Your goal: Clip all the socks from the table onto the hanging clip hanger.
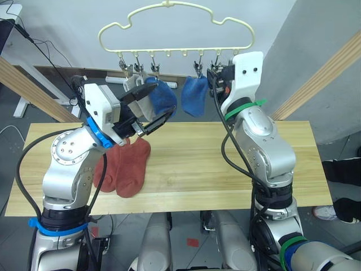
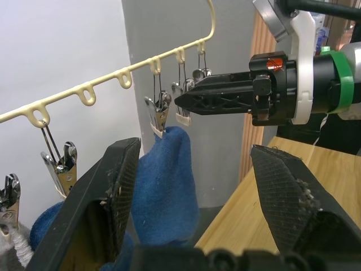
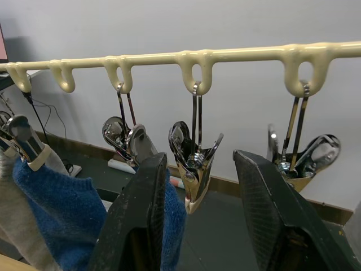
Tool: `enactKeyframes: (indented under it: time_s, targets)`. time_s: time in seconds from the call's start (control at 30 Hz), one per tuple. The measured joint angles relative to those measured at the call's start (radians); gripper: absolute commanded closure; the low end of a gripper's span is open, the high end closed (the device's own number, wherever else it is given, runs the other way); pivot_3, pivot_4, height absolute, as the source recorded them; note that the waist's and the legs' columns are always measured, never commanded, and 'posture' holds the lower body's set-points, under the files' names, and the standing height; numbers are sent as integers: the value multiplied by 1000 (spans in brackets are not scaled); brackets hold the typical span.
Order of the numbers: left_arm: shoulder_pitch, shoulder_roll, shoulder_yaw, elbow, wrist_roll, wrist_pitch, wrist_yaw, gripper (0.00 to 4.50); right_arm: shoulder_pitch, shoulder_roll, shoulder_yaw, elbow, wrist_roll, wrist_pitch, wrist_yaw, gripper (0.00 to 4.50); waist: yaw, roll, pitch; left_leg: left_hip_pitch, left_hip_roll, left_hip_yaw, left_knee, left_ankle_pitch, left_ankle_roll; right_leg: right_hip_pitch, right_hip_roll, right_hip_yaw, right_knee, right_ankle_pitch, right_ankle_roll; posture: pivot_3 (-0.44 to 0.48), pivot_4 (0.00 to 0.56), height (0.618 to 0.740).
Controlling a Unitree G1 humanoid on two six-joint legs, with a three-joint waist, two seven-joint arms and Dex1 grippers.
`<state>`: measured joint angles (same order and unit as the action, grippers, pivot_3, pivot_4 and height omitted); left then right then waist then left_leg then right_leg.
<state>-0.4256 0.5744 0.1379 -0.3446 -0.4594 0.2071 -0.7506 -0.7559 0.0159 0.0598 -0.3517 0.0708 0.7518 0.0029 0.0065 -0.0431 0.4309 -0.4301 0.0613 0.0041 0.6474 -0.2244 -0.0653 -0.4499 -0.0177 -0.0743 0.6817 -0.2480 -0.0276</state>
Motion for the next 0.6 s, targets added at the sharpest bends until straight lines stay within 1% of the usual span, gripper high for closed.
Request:
enactKeyframes:
  time_s: [0.23, 0.6]
  targets:
    - [0, 0, -3, 0, 2, 0, -2, 1094, -7, 43, -7, 0, 1, 27, -23, 2562, -1, 0, 0, 0, 0, 0, 0, 0, 0, 0, 0, 0, 0, 0, 0, 3, 393, 740]
    - [-1, 0, -5, 0, 5, 0, -2, 1094, -40, 58, -23, 1, 0, 17, -30, 2562, -2, 0, 0, 0, 0, 0, 0, 0, 0, 0, 0, 0, 0, 0, 0, 5, 390, 740]
